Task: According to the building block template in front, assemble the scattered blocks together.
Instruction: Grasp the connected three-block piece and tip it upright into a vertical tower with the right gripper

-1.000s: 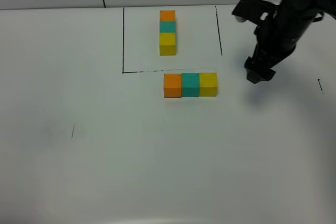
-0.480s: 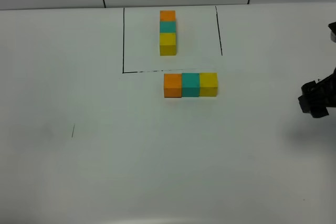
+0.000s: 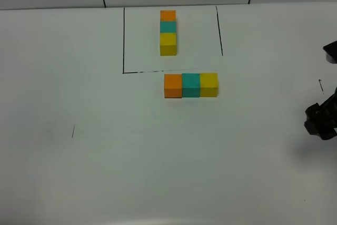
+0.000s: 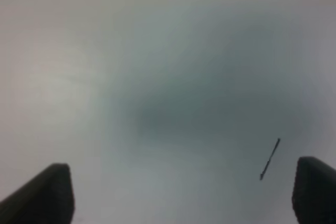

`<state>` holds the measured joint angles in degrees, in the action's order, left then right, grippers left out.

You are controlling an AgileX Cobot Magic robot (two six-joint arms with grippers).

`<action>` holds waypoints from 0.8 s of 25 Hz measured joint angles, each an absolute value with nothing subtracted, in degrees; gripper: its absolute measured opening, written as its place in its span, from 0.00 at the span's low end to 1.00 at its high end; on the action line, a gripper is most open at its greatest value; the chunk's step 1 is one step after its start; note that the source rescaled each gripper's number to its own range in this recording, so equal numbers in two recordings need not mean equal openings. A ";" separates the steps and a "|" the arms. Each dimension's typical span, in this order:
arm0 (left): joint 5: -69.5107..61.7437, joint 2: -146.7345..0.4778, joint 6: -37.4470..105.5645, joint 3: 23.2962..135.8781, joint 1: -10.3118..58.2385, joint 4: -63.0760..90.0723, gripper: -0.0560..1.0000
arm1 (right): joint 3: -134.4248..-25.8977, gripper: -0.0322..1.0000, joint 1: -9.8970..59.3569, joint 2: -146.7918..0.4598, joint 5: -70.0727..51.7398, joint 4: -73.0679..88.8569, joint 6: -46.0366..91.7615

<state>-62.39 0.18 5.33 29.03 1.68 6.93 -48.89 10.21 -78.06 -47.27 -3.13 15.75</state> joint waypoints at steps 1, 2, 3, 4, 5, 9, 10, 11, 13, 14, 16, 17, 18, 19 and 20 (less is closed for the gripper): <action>-62.39 0.18 5.33 29.03 1.68 6.93 0.63 | -50.33 0.72 10.61 -79.68 -48.38 -3.13 18.17; -62.39 0.18 5.33 29.03 1.68 6.93 0.63 | -52.44 0.72 11.15 -81.25 -49.96 -3.13 21.01; -62.39 0.18 5.33 29.03 1.68 6.93 0.63 | -54.94 0.72 11.97 -83.41 -51.68 -3.13 23.70; -62.39 0.18 5.33 29.03 1.68 6.93 0.63 | -57.29 0.72 13.00 -85.82 -53.15 -3.13 26.02; -62.39 0.18 5.33 29.03 1.68 6.93 0.63 | -60.36 0.72 14.17 -87.97 -54.73 -3.27 27.67; -62.39 0.18 5.33 29.03 1.68 6.93 0.63 | -74.03 0.72 19.27 -98.66 -59.22 -6.19 33.21; -62.39 0.18 5.33 29.03 1.68 6.93 0.63 | -77.78 0.72 20.67 -101.52 -60.12 -6.94 34.54; -62.39 0.18 5.33 29.03 1.68 6.93 0.63 | -80.87 0.72 22.06 -104.38 -60.92 -7.50 36.11; -62.39 0.18 5.33 29.03 1.68 6.93 0.63 | -87.98 0.72 24.40 -109.50 -63.18 -7.63 39.58; -62.39 0.18 5.33 29.03 1.68 6.93 0.63 | -91.35 0.72 25.56 -112.19 -64.38 -7.48 41.60; -62.39 0.18 5.33 29.03 1.68 6.93 0.63 | -97.03 0.72 27.58 -116.87 -66.53 -6.57 45.13; -62.39 0.18 5.33 29.03 1.68 6.93 0.63 | -99.85 0.72 28.32 -119.19 -67.68 -5.63 46.76; -62.39 0.18 5.33 29.03 1.68 6.93 0.63 | -102.47 0.72 29.14 -121.35 -68.37 -4.75 48.00; -62.39 0.18 5.33 29.03 1.68 6.93 0.63 | -104.45 0.72 29.86 -123.28 -68.78 -3.91 48.74; -62.39 0.18 5.33 29.03 1.68 6.93 0.63 | -106.65 0.72 30.41 -124.78 -69.03 -2.87 49.46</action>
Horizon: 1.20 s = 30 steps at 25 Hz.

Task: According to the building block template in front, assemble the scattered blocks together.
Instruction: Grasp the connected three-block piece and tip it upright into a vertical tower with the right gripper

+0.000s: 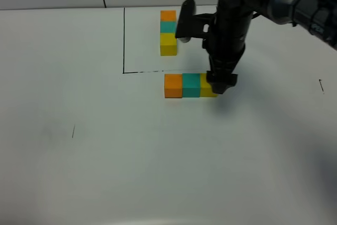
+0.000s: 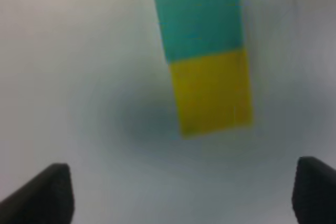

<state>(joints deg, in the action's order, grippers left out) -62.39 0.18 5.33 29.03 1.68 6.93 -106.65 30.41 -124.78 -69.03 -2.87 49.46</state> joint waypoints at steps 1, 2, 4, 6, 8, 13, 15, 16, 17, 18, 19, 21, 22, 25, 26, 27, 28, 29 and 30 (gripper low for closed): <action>-62.39 0.18 5.33 29.03 1.68 6.93 0.63 | -108.62 0.72 31.06 -126.23 -69.09 -2.11 49.99; -62.39 0.18 5.33 29.03 1.68 6.93 0.63 | -110.07 0.72 31.64 -127.59 -69.13 -1.68 50.32; -62.39 0.18 5.33 29.03 1.68 6.93 0.63 | -112.83 0.72 32.51 -129.65 -69.20 -1.35 51.27; -62.39 0.18 5.33 29.03 1.68 6.93 0.63 | -114.54 0.72 33.25 -131.24 -69.20 -1.15 51.88; -62.39 0.18 5.33 29.03 1.68 6.93 0.63 | -115.29 0.72 33.60 -132.15 -69.38 -1.07 52.60; -62.39 0.18 5.33 29.03 1.68 6.93 0.63 | -115.45 0.72 33.88 -133.82 -69.62 -0.43 53.46; -62.39 0.18 5.33 29.03 1.68 6.93 0.63 | -115.45 0.72 33.88 -134.34 -69.57 0.00 53.89; -62.39 0.18 5.33 29.03 1.68 6.93 0.63 | -115.45 0.72 33.88 -134.68 -69.41 0.00 54.18; -62.39 0.18 5.33 29.03 1.68 6.93 0.63 | -115.45 0.72 33.88 -134.87 -69.16 0.00 54.30; -62.39 0.18 5.33 29.03 1.68 6.93 0.63 | -115.45 0.72 33.88 -135.24 -68.84 0.00 54.45; -62.39 0.18 5.33 29.03 1.68 6.93 0.63 | -115.45 0.72 33.88 -135.55 -68.48 0.00 54.50; -62.39 0.18 5.33 29.03 1.68 6.93 0.63 | -115.45 0.72 33.88 -136.16 -67.96 0.00 54.49; -62.39 0.18 5.33 29.03 1.68 6.93 0.63 | -115.45 0.72 33.88 -136.49 -67.61 0.00 54.52; -62.39 0.18 5.33 29.03 1.68 6.93 0.63 | -115.45 0.72 33.88 -137.09 -66.60 0.00 54.67; -62.39 0.18 5.33 29.03 1.68 6.93 0.63 | -115.45 0.72 33.88 -137.16 -66.21 0.00 54.67; -62.39 0.18 5.33 29.03 1.68 6.93 0.63 | -115.45 0.72 33.88 -137.21 -65.77 0.00 54.67; -62.39 0.18 5.33 29.03 1.68 6.93 0.63 | -115.45 0.72 33.88 -137.21 -65.26 0.00 54.67; -62.39 0.18 5.33 29.03 1.68 6.93 0.63 | -115.45 0.72 33.88 -137.21 -64.85 0.00 54.73; -62.39 0.18 5.33 29.03 1.68 6.93 0.63 | -115.45 0.72 33.88 -137.21 -64.50 0.00 54.79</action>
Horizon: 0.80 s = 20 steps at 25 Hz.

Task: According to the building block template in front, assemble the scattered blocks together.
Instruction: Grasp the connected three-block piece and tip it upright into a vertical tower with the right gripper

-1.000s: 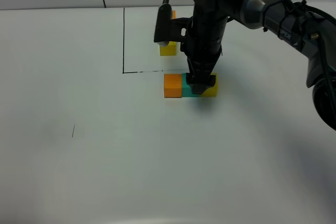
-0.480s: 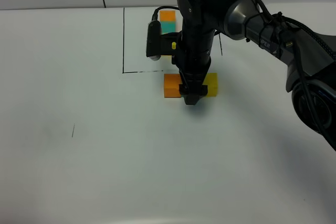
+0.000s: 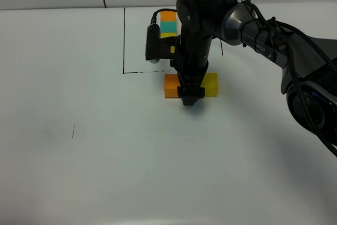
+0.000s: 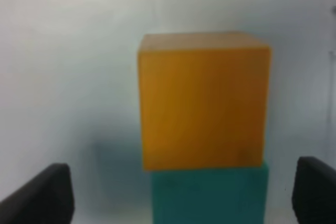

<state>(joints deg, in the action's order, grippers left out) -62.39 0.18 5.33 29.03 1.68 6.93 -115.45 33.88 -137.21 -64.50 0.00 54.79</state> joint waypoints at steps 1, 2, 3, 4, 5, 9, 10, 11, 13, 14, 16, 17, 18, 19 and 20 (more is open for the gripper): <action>-62.39 0.18 5.33 29.03 1.68 6.93 0.63 | -115.45 0.72 33.83 -137.21 -64.39 0.00 55.01; -62.39 0.18 5.33 29.03 1.68 6.93 0.63 | -115.45 0.72 33.82 -137.21 -64.33 0.00 55.39; -62.39 0.18 5.33 29.03 1.68 6.93 0.63 | -115.45 0.72 33.78 -137.21 -64.31 0.00 55.64; -62.39 0.18 5.33 29.03 1.68 6.93 0.63 | -115.45 0.72 33.71 -137.33 -64.31 0.00 55.82; -62.39 0.18 5.33 29.03 1.68 6.93 0.63 | -115.45 0.72 33.52 -137.40 -64.26 0.00 55.88; -62.39 0.18 5.33 29.03 1.68 6.93 0.63 | -115.48 0.71 32.74 -138.00 -64.45 0.00 56.00; -62.39 0.18 5.33 29.03 1.68 6.93 0.63 | -115.48 0.69 32.68 -138.18 -64.45 0.00 56.00; -62.39 0.18 5.33 29.03 1.68 6.93 0.63 | -115.48 0.67 32.54 -138.24 -64.46 0.00 56.00; -62.39 0.18 5.33 29.03 1.68 6.93 0.63 | -115.48 0.59 32.28 -138.24 -64.59 0.37 56.00; -62.39 0.18 5.33 29.03 1.68 6.93 0.63 | -115.48 0.55 32.17 -138.24 -64.59 0.37 56.00; -62.39 0.18 5.33 29.03 1.68 6.93 0.63 | -115.48 0.43 32.18 -138.24 -64.66 0.37 56.00; -62.39 0.18 5.33 29.03 1.68 6.93 0.63 | -115.48 0.37 32.18 -138.24 -64.66 0.37 56.00; -62.39 0.18 5.33 29.03 1.68 6.93 0.63 | -115.48 0.30 32.18 -138.24 -64.66 0.42 56.00; -62.39 0.18 5.33 29.03 1.68 6.93 0.63 | -115.48 0.23 32.18 -138.24 -64.66 0.42 56.00; -62.39 0.18 5.33 29.03 1.68 6.93 0.63 | -115.48 0.16 32.18 -138.24 -64.66 0.48 56.00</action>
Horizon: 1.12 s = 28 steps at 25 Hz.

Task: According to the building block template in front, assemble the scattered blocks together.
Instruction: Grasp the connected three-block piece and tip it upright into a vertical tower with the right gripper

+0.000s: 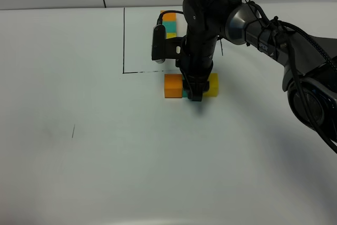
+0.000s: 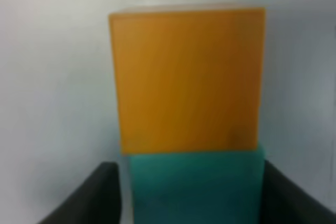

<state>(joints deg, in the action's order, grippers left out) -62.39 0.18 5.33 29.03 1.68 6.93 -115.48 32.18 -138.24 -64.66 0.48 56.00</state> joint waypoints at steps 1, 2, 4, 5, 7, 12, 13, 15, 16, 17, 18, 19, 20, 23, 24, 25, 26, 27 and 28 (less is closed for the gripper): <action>-62.39 0.18 5.33 29.03 1.68 6.93 0.63 | -115.48 0.10 32.18 -138.24 -64.60 0.42 56.00; -62.39 0.18 5.33 29.03 1.68 6.93 0.63 | -115.48 0.04 32.18 -138.24 -64.60 0.42 56.00; -62.39 0.18 5.33 29.03 1.68 6.93 0.63 | -115.48 0.04 32.18 -138.24 -64.60 0.36 56.00; -62.39 0.18 5.33 29.03 1.68 6.93 0.63 | -115.48 0.04 32.18 -138.24 -64.60 0.36 56.00; -62.39 0.18 5.33 29.03 1.68 6.93 0.63 | -115.48 0.04 32.18 -138.24 -64.44 0.36 55.24; -62.39 0.18 5.33 29.03 1.68 6.93 0.63 | -115.48 0.04 31.70 -138.19 -63.81 0.61 47.68; -62.39 0.18 5.33 29.03 1.68 6.93 0.63 | -115.48 0.04 31.63 -138.06 -64.02 0.61 46.06; -62.39 0.18 5.33 29.03 1.68 6.93 0.63 | -115.48 0.04 31.59 -137.60 -65.05 0.69 41.66; -62.39 0.18 5.33 29.03 1.68 6.93 0.63 | -115.48 0.04 31.59 -136.89 -65.48 1.00 38.85; -62.39 0.18 5.33 29.03 1.68 6.93 0.63 | -115.48 0.04 31.59 -136.01 -65.86 1.52 35.97; -62.39 0.18 5.33 29.03 1.68 6.93 0.63 | -115.48 0.04 31.59 -135.14 -66.12 1.86 31.64; -62.39 0.18 5.33 29.03 1.68 6.93 0.63 | -115.48 0.04 31.59 -134.01 -66.51 2.34 26.01; -62.39 0.18 5.33 29.03 1.68 6.93 0.63 | -115.48 0.04 31.57 -132.90 -66.97 2.97 19.57; -62.39 0.18 5.33 29.03 1.68 6.93 0.63 | -115.48 0.04 31.52 -130.62 -68.66 3.55 2.84; -62.39 0.18 5.33 29.03 1.68 6.93 0.63 | -115.48 0.04 31.52 -130.17 -68.89 3.67 -0.73; -62.39 0.18 5.33 29.03 1.68 6.93 0.63 | -115.48 0.04 31.52 -130.10 -69.15 3.87 -4.25; -62.39 0.18 5.33 29.03 1.68 6.93 0.63 | -115.48 0.04 31.52 -130.02 -69.35 3.87 -7.08; -62.39 0.18 5.33 29.03 1.68 6.93 0.63 | -115.48 0.04 31.52 -130.02 -69.41 3.99 -9.47; -62.39 0.18 5.33 29.03 1.68 6.93 0.63 | -115.48 0.04 31.52 -130.02 -69.55 4.18 -11.38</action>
